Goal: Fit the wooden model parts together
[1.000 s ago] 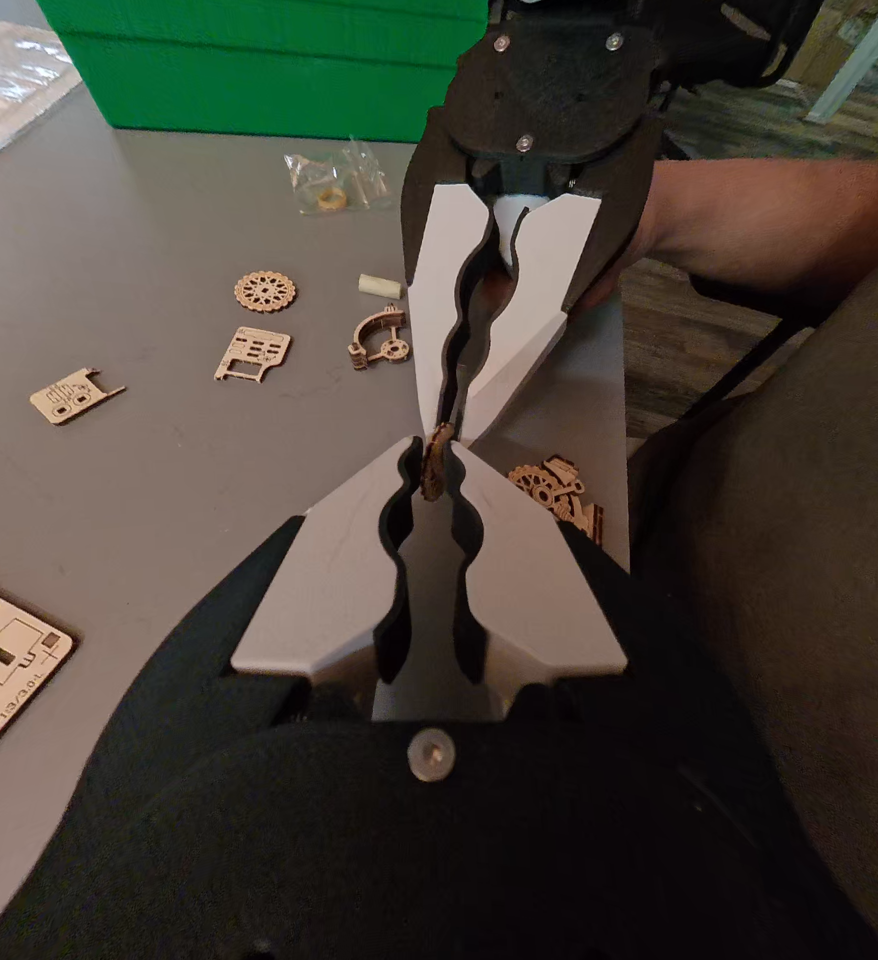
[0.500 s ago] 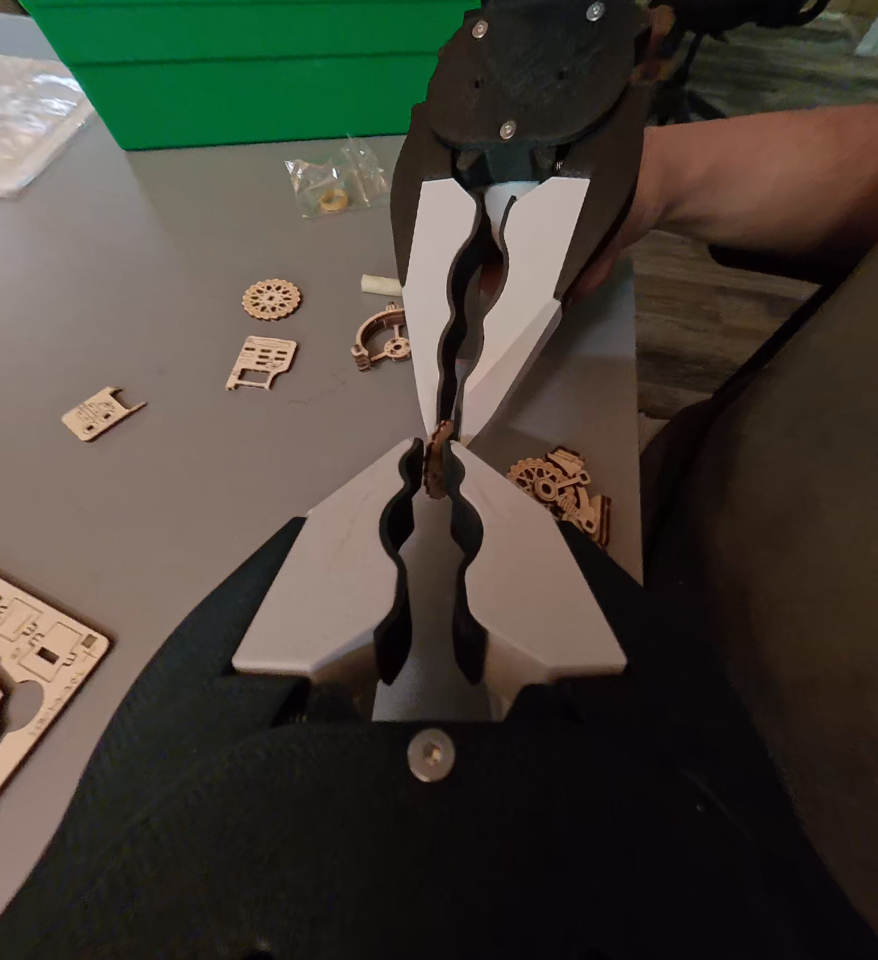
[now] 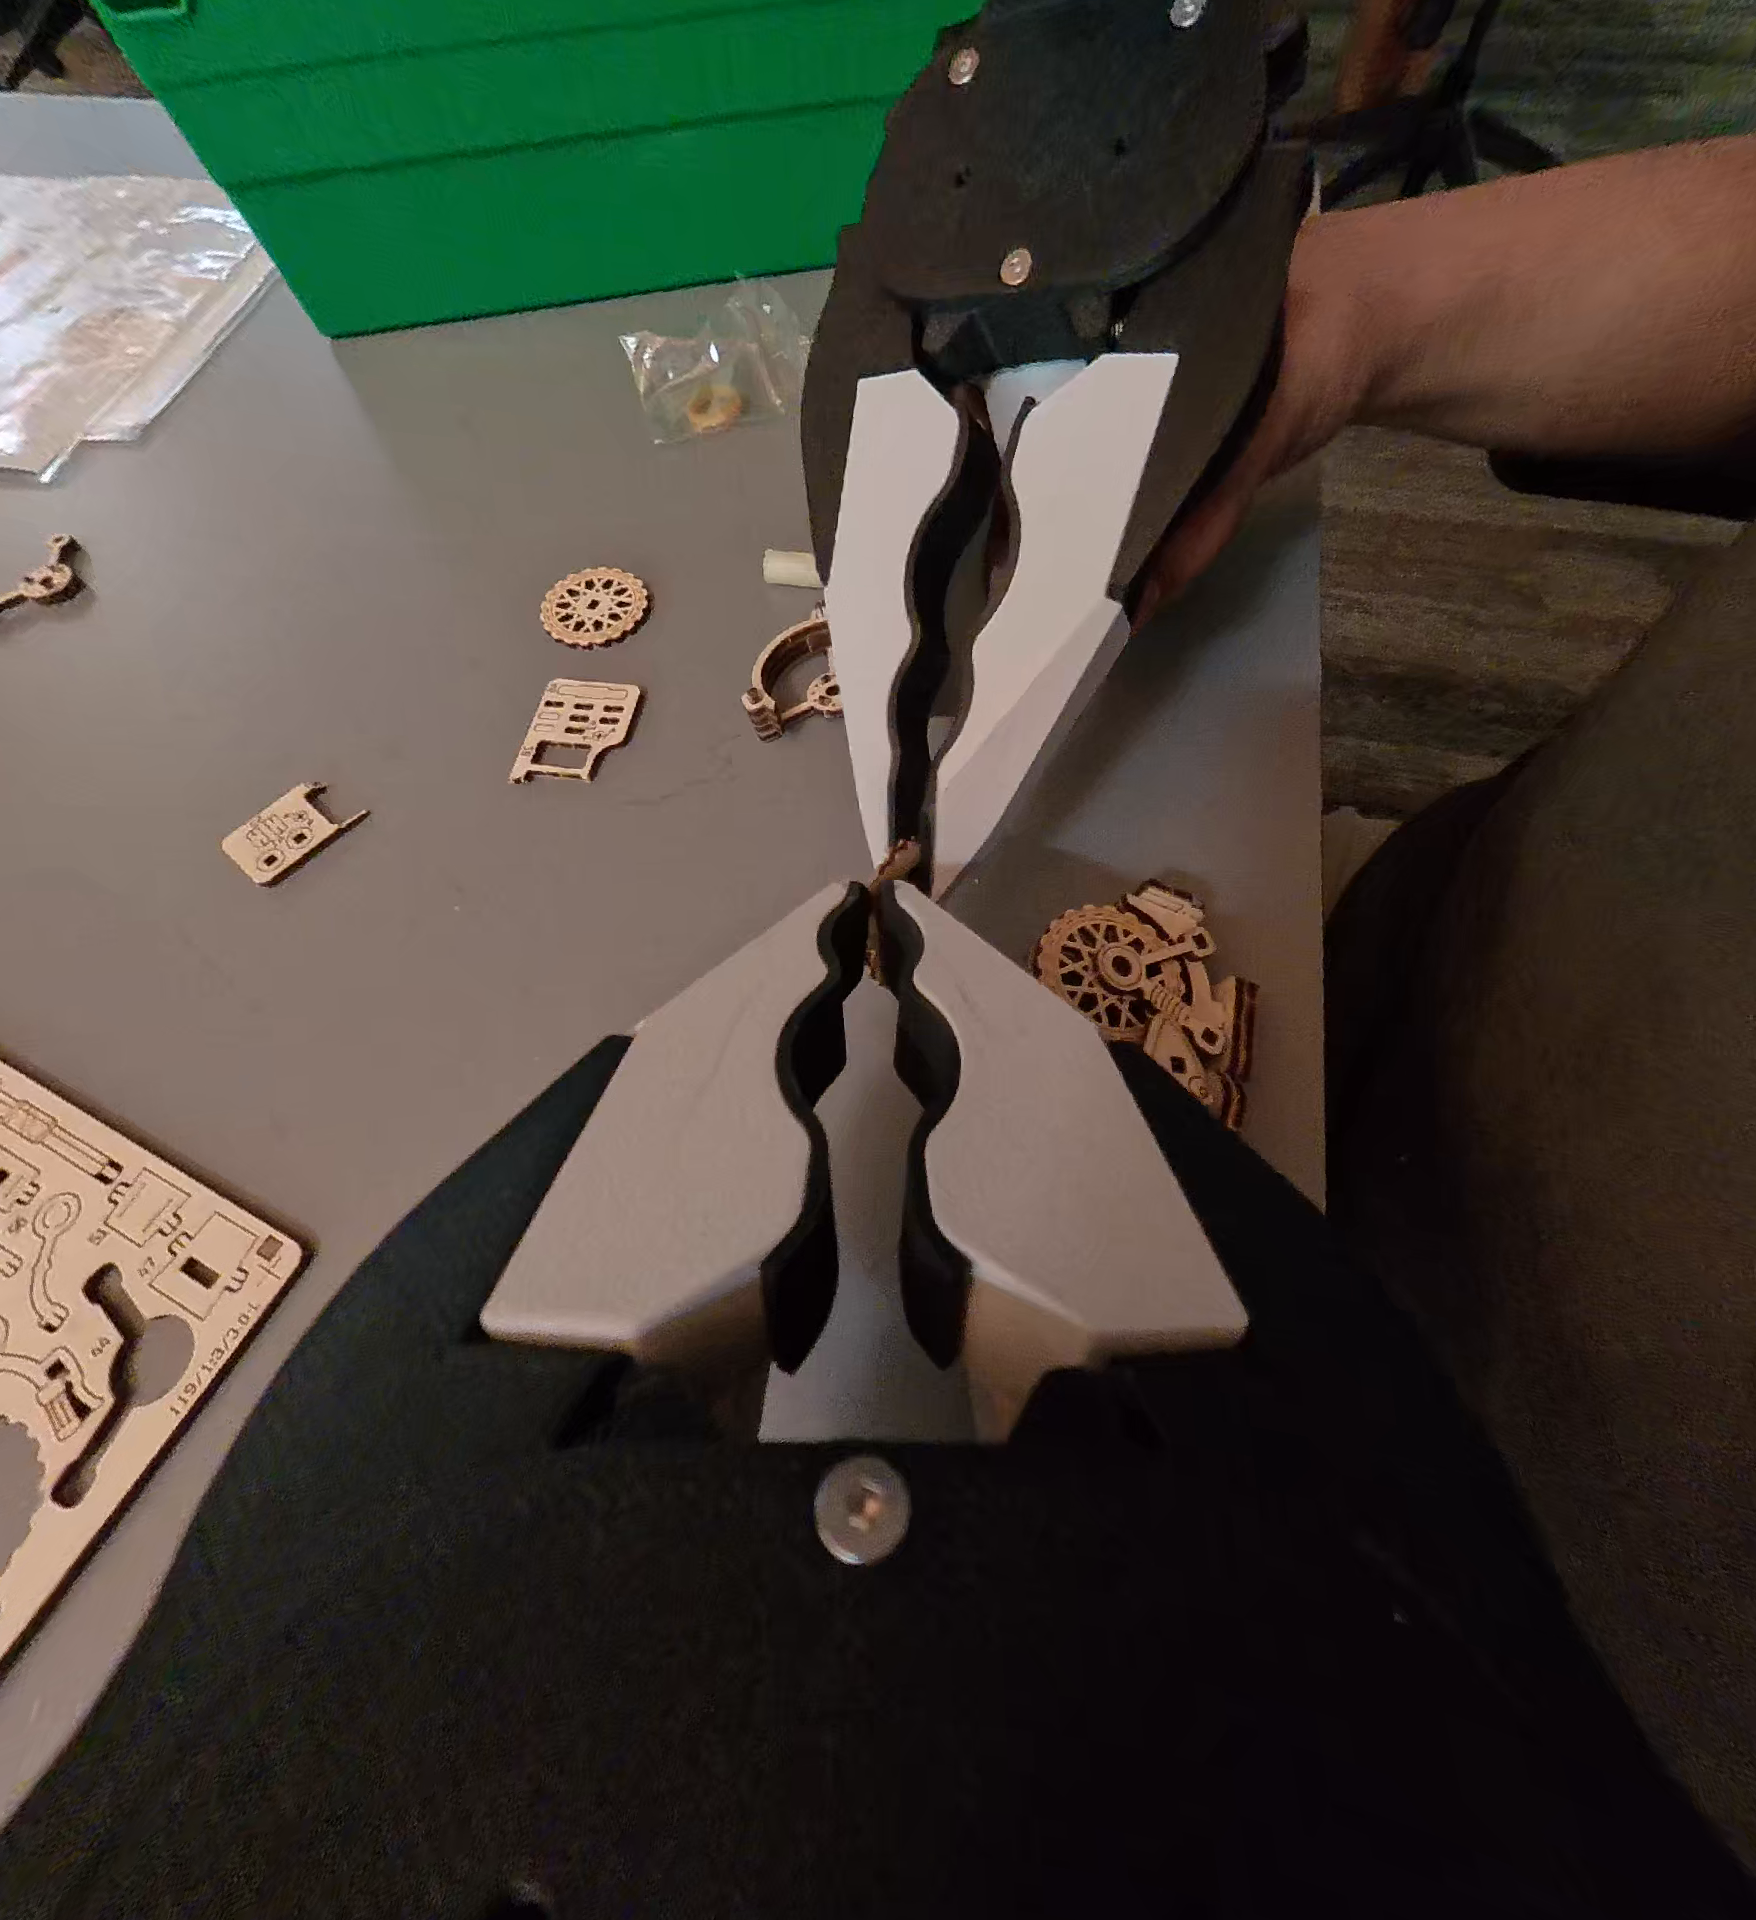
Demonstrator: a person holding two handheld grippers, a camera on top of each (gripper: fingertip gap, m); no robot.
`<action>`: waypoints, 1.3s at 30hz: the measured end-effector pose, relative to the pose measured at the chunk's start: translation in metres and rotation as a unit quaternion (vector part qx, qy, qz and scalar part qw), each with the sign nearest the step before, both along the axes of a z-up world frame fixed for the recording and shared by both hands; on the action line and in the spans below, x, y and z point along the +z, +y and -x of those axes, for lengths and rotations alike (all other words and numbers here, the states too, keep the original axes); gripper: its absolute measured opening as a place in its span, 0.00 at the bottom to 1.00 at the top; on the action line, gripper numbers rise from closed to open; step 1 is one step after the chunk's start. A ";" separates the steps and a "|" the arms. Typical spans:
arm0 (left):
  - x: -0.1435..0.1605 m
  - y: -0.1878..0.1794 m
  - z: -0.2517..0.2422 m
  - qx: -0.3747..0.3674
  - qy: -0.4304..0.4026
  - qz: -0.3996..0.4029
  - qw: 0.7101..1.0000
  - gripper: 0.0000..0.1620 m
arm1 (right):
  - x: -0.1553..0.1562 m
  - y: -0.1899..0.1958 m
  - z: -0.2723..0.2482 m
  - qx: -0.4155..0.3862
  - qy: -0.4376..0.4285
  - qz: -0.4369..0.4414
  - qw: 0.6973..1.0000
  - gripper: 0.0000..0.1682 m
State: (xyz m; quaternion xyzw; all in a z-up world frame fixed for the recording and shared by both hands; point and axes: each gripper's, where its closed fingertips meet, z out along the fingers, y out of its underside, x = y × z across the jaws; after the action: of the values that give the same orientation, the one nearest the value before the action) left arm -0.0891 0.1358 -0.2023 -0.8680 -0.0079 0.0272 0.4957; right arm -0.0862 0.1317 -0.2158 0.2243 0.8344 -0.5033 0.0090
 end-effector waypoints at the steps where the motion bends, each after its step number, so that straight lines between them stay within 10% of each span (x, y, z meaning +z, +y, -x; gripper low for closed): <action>1: 0.001 0.000 0.000 0.001 -0.009 -0.003 1.000 0.00 | 0.001 0.000 0.000 0.000 0.000 0.003 1.000 0.03; 39: -0.003 -0.002 -0.014 -0.024 -0.128 -0.001 0.991 0.00 | 0.009 -0.003 -0.004 0.015 0.031 0.017 0.999 0.03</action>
State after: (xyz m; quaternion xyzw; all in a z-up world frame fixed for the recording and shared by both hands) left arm -0.0755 0.1341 -0.2054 -0.8639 -0.0509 -0.0962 0.4919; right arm -0.0819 0.1285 -0.2071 0.1956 0.8288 -0.5242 -0.0048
